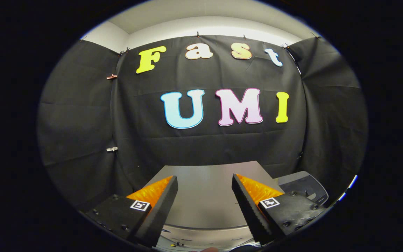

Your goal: Put the clothes into the washing machine and then close the washing machine lid.

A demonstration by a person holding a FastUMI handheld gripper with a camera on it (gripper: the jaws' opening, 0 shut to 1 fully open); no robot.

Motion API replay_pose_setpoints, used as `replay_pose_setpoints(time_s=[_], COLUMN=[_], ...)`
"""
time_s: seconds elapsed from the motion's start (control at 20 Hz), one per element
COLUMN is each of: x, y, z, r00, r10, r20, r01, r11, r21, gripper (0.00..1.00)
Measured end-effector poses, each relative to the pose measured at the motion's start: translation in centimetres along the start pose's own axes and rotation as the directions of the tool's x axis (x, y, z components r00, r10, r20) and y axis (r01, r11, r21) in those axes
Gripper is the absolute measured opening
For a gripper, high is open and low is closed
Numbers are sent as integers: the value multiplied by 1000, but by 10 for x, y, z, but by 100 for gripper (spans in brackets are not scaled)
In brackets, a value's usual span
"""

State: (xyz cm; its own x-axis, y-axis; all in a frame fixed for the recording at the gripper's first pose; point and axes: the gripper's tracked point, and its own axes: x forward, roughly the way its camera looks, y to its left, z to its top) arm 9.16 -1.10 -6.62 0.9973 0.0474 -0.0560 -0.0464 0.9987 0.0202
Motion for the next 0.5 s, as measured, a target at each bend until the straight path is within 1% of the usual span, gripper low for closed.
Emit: replay_pose_setpoints(time_s=[0.5], x=[-3], y=[-5], z=[-4], r00=[1000], r10=[-5], r20=[-11], r01=[5], r11=[1000], r21=[-11], gripper=[98])
